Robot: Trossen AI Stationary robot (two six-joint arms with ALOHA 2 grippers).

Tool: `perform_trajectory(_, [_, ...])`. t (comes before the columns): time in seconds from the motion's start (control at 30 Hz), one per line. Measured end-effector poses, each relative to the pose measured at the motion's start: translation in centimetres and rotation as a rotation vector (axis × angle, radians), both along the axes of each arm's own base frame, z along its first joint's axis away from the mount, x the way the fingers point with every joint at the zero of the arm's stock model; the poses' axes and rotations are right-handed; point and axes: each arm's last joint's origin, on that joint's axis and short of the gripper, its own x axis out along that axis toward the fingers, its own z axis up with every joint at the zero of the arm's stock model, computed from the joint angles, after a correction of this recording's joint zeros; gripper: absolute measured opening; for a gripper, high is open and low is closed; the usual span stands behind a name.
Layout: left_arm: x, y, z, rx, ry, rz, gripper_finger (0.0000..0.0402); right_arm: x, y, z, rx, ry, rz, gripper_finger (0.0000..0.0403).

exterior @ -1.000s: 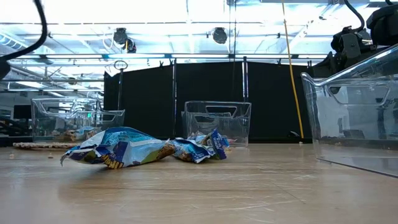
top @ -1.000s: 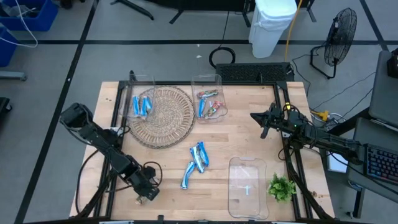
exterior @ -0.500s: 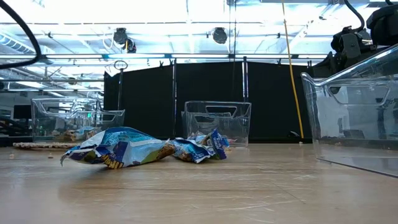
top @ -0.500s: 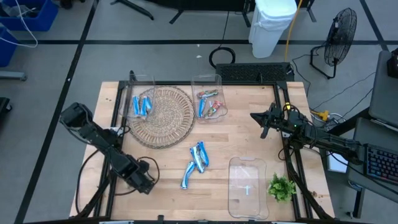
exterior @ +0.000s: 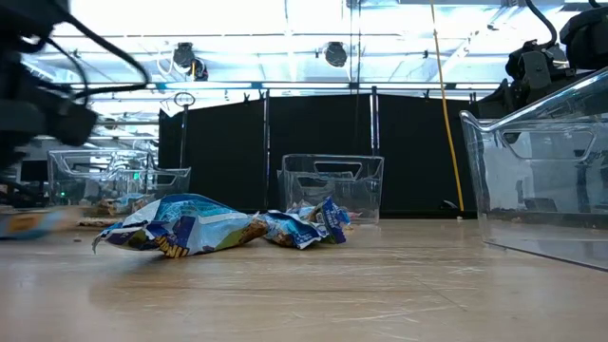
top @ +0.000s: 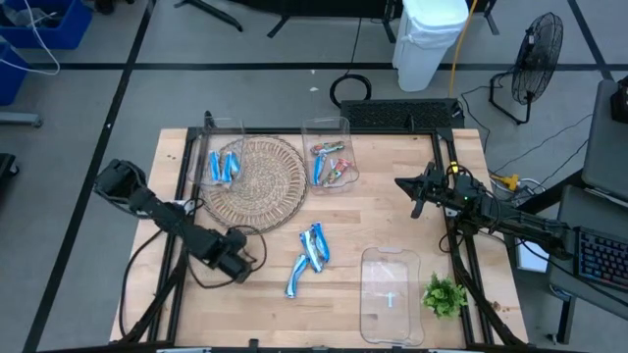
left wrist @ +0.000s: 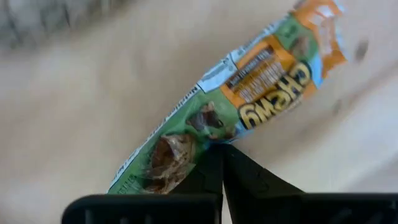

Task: Pick and place Granola Bars by type
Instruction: Put the yellow granola bar into the top left transparent bin

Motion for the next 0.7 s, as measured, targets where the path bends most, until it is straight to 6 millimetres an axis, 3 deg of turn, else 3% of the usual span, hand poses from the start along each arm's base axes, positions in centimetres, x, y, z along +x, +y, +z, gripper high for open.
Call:
perform_trajectory(0.3, [2.0,2.1,0.6,0.102,-0.086,-0.129,0.0009,0.0,0.0,0.0,0.0,0.0,0.0,0.0])
perform_trajectory(0.57, [4.9,1.1,4.4,0.093,-0.219,-0.342,0.0007,0.0,0.0,0.0,0.0,0.0,0.0,0.0])
perform_trajectory(0.7, [5.5,0.8,5.0,0.102,-0.262,-0.448,0.0014,0.0,0.0,0.0,0.0,0.0,0.0,0.0])
